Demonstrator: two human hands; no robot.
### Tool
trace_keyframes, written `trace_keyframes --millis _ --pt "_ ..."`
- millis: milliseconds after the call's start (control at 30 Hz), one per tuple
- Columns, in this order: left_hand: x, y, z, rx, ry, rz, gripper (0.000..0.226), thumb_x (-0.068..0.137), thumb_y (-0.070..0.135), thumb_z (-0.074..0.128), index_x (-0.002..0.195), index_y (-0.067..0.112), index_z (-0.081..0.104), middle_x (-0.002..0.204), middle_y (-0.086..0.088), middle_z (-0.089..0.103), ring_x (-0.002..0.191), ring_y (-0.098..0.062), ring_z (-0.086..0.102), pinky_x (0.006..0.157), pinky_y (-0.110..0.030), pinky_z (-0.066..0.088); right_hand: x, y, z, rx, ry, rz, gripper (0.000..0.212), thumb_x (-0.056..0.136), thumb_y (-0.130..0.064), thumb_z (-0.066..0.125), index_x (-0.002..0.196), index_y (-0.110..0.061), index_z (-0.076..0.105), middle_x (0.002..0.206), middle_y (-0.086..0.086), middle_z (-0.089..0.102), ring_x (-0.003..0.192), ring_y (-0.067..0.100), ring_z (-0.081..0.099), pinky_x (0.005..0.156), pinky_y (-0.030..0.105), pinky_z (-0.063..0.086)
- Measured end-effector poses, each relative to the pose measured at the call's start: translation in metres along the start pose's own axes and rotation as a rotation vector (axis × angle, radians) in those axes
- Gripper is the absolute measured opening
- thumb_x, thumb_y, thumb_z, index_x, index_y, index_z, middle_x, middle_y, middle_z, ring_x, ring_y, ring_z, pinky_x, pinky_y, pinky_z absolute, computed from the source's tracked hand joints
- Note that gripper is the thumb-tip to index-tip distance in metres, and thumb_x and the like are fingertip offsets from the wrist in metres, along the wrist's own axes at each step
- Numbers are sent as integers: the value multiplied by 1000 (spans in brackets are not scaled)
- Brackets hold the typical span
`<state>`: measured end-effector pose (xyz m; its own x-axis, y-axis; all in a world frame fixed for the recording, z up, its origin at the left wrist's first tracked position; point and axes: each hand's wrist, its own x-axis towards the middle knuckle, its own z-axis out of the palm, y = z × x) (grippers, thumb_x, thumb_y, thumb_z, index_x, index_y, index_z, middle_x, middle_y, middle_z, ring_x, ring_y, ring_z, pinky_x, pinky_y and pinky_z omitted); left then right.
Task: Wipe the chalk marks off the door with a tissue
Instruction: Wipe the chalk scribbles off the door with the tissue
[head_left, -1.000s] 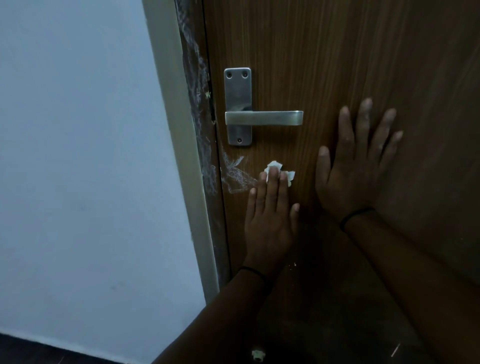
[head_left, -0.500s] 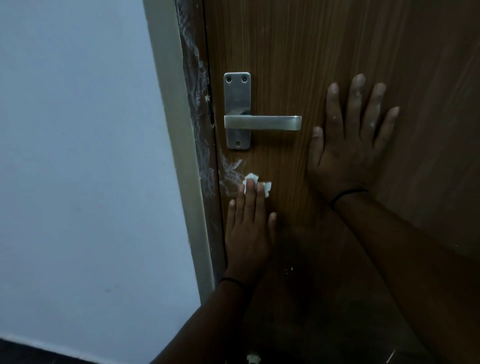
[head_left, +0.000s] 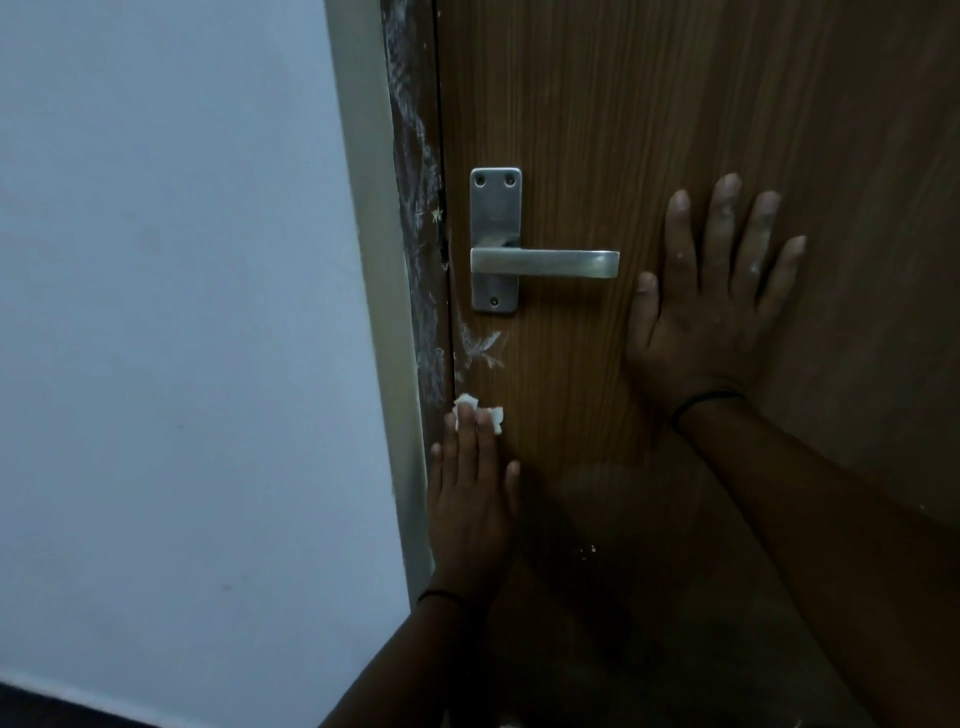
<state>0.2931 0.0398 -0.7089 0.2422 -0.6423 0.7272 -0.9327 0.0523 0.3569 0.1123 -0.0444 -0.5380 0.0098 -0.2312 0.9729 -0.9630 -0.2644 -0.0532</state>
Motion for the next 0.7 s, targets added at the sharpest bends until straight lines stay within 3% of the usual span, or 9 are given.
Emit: trace_keyframes --millis 133,333,533,700 --pt "46 16 -9 -15 112 -25 66 105 43 29 159 17 1 167 -2 -5 154 -18 -4 124 -37 0 1 1 4 13 18 -17 61 103 -43 27 158 -22 12 165 12 13 151 37 10 120 59 8" --pt "34 19 -9 -8 95 -18 68 104 43 31 158 14 1 167 -5 -4 154 -19 -4 124 -46 12 -1 2 2 13 0 -2 61 103 -42 28 158 -23 11 166 10 10 152 35 7 121 59 7" --pt "89 23 -32 104 166 74 70 104 44 31 158 10 4 167 -8 0 154 -20 -2 124 -40 6 0 3 9 25 15 -16 62 102 -42 30 159 -23 11 166 9 8 152 34 5 121 58 5" --pt "77 30 -29 113 153 56 72 103 47 31 158 10 6 167 -8 0 154 -21 -2 124 -41 7 -1 2 8 10 22 -9 62 102 -42 32 158 -22 14 166 10 11 152 34 7 121 59 8"
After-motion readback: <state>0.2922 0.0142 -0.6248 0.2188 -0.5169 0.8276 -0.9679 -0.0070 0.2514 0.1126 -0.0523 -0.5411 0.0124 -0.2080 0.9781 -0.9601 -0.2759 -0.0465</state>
